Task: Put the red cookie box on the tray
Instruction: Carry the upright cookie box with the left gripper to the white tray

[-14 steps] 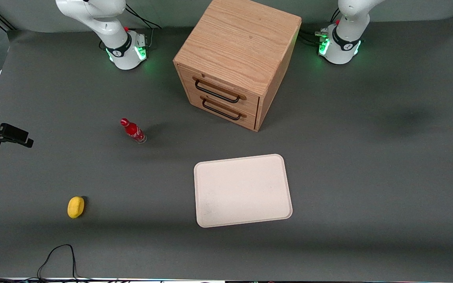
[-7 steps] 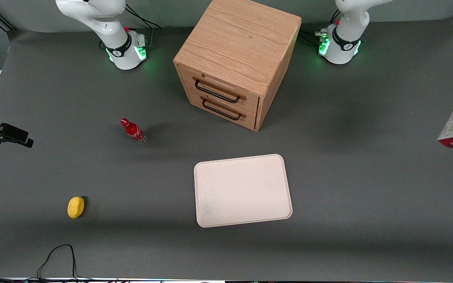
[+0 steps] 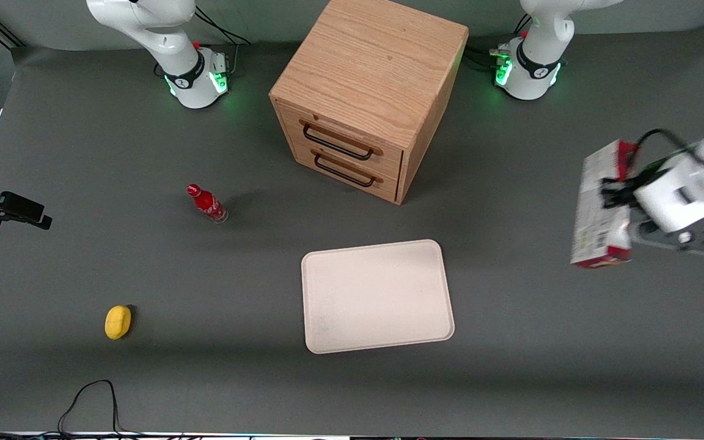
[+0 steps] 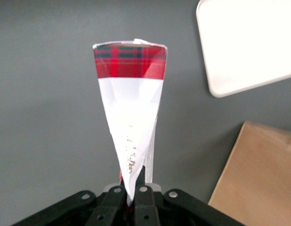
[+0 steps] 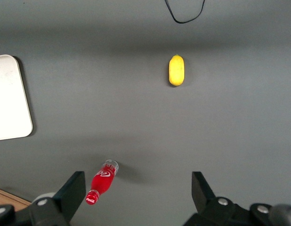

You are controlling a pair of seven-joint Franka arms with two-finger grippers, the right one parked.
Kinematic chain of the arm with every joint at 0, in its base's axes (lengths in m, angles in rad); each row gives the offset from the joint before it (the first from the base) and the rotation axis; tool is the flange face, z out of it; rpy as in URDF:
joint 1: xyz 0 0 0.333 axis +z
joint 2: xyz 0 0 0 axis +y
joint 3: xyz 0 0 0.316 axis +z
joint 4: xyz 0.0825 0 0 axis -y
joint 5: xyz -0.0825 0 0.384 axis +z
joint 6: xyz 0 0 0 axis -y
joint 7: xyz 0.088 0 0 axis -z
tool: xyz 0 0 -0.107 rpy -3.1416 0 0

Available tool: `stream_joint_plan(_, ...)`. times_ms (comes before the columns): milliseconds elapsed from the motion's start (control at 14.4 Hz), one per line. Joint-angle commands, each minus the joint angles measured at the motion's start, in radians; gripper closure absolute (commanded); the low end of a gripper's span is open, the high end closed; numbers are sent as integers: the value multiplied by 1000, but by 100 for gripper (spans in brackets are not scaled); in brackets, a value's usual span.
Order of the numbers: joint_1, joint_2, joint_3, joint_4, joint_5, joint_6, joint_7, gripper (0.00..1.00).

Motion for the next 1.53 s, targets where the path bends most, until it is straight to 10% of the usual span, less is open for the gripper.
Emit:
stream_joint_plan(0,-127,138,8,106,10,72,-244,100)
stream_joint_plan(696,-380,560,107,306,93,378,-529,100)
stream_joint_plan(1462,-408,614,132,280,87,447,-619,100)
